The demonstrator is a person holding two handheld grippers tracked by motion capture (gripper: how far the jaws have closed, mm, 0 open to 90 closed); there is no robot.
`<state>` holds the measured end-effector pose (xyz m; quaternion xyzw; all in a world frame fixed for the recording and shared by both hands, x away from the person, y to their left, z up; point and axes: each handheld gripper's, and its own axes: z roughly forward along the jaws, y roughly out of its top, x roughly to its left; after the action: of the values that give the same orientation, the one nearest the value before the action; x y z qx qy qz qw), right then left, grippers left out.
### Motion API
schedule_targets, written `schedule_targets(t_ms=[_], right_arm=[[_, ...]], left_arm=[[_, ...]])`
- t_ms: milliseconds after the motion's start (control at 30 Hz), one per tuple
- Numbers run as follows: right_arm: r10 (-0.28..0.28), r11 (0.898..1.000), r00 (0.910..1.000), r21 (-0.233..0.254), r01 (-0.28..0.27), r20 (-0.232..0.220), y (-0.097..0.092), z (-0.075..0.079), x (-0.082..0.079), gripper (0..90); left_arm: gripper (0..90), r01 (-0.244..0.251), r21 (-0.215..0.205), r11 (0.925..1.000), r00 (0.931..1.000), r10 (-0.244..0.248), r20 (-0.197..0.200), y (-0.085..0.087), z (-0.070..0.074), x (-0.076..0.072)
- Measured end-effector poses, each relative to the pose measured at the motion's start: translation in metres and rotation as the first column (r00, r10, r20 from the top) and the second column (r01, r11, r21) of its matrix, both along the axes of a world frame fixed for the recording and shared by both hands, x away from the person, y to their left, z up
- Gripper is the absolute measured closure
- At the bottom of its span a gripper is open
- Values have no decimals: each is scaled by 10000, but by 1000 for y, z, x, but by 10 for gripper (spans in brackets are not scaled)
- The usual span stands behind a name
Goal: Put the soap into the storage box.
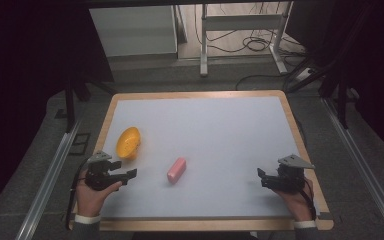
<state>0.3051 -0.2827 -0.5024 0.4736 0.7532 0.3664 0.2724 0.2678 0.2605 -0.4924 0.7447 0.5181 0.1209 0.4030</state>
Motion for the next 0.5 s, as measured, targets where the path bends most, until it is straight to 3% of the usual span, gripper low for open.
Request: schedule_targets(t_ms=[500], right_arm=[[-37,9997,10000,-223,37,-2,-4,2,-3,101]], left_arm=[[246,-24,32,10000,10000,25,-6,-3,5,-4]])
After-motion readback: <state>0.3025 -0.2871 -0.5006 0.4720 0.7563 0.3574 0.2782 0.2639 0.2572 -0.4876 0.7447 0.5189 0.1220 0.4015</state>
